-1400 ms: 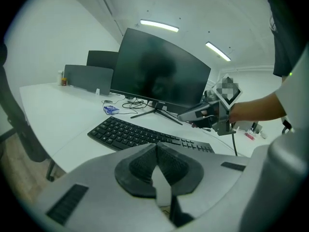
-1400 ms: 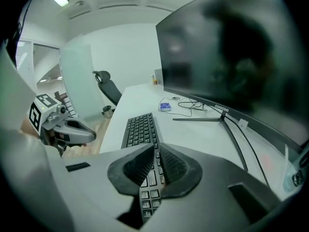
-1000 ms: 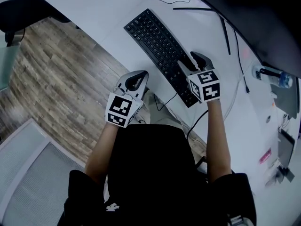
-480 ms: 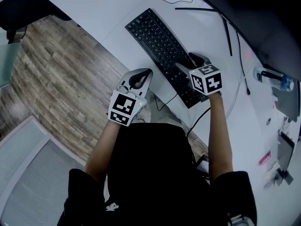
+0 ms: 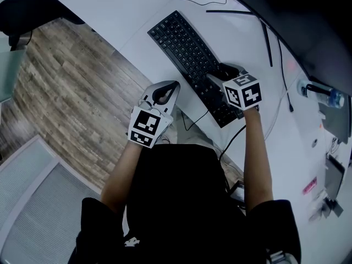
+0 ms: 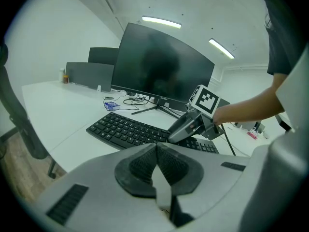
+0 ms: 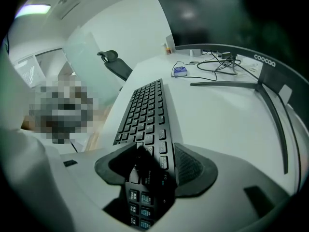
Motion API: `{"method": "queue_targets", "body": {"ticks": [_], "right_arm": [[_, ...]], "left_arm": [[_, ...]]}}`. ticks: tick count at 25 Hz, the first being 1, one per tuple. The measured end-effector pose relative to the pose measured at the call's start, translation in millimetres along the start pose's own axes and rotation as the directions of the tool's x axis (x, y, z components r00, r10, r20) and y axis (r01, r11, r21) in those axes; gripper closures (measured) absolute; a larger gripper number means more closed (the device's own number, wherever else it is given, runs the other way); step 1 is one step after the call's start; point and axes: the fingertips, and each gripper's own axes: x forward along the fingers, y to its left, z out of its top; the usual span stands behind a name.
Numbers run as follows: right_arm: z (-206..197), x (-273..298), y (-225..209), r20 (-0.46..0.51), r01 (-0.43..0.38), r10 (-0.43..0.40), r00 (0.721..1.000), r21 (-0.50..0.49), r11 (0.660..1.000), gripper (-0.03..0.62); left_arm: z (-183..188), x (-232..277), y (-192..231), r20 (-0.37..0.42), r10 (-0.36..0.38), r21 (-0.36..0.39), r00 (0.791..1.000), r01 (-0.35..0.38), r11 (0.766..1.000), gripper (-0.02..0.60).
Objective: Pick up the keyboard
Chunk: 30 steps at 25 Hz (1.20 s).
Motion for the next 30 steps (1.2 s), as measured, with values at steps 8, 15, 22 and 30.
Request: {"method": "queue_targets", "body": {"ticks": [8,15,22,30], "right_arm": [[7,-10,5,0.011,0.118,-0.117,0.993,-0.094,0.989,0.353],[18,-23,4,0.056,0.336,-0.332,0.942,-0.212,0.918,0.592],[19,-33,0,0.057,0.351,-0.346,0.937,-0.125,0.928,0.591],[7,-23,4,0.036,0.280,-0.278,0.960,-0.079,0.957,0.449]], "left_arm": [[4,-6,4,0.002,-0.002,0.012,1.000,0.002,1.000,0.572],[14,-15,1,0.016,-0.033,0.041,0.999,0.033,0.999,0.572],[18,-26,4,0.019,-0.054,0.066,0.998,0.052,0.996,0.572],[8,-28,3,0.004,-0.058,0.065,0.998,0.058,0.996,0.572]]}}
